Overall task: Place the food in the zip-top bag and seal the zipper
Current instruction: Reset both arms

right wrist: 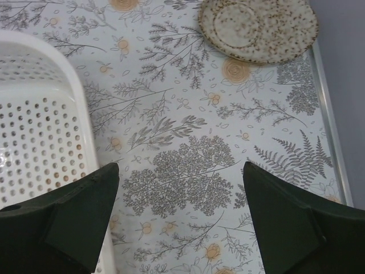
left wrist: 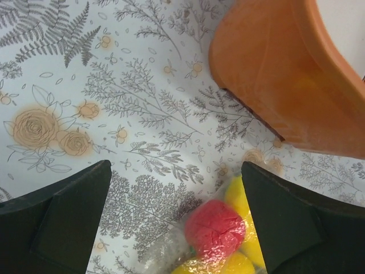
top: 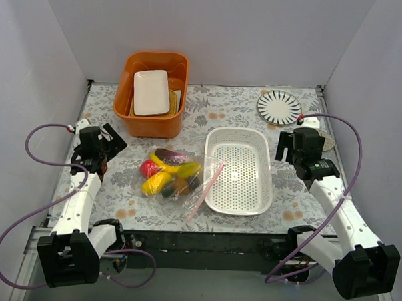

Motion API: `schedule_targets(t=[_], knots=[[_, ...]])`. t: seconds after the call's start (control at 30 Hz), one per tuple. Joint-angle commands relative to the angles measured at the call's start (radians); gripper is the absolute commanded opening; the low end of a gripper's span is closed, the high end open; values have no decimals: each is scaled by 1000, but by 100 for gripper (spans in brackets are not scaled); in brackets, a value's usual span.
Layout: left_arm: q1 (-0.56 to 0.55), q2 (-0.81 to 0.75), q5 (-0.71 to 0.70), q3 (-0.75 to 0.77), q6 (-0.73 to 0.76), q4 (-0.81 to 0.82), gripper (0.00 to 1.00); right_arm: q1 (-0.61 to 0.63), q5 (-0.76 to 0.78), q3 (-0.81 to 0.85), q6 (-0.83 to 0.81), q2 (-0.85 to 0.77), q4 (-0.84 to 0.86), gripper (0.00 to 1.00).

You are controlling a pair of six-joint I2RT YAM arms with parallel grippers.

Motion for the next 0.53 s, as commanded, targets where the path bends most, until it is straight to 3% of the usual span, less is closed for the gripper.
schedule_targets(t=[0.0, 0.17, 0.4, 0.5], knots=[[0, 18, -28, 92, -18, 65, 98, -4, 146, -44, -24, -1, 106, 97], [0, 27, -68, 117, -33, 45, 98, -4, 155, -140, 8, -54, 228, 97], [-3, 1, -49, 62, -72, 95, 98, -4, 299, -147, 128, -70, 204, 98], [-34, -10, -115, 31, -99, 120, 98, -4, 297, -161, 97, -65, 227, 98]])
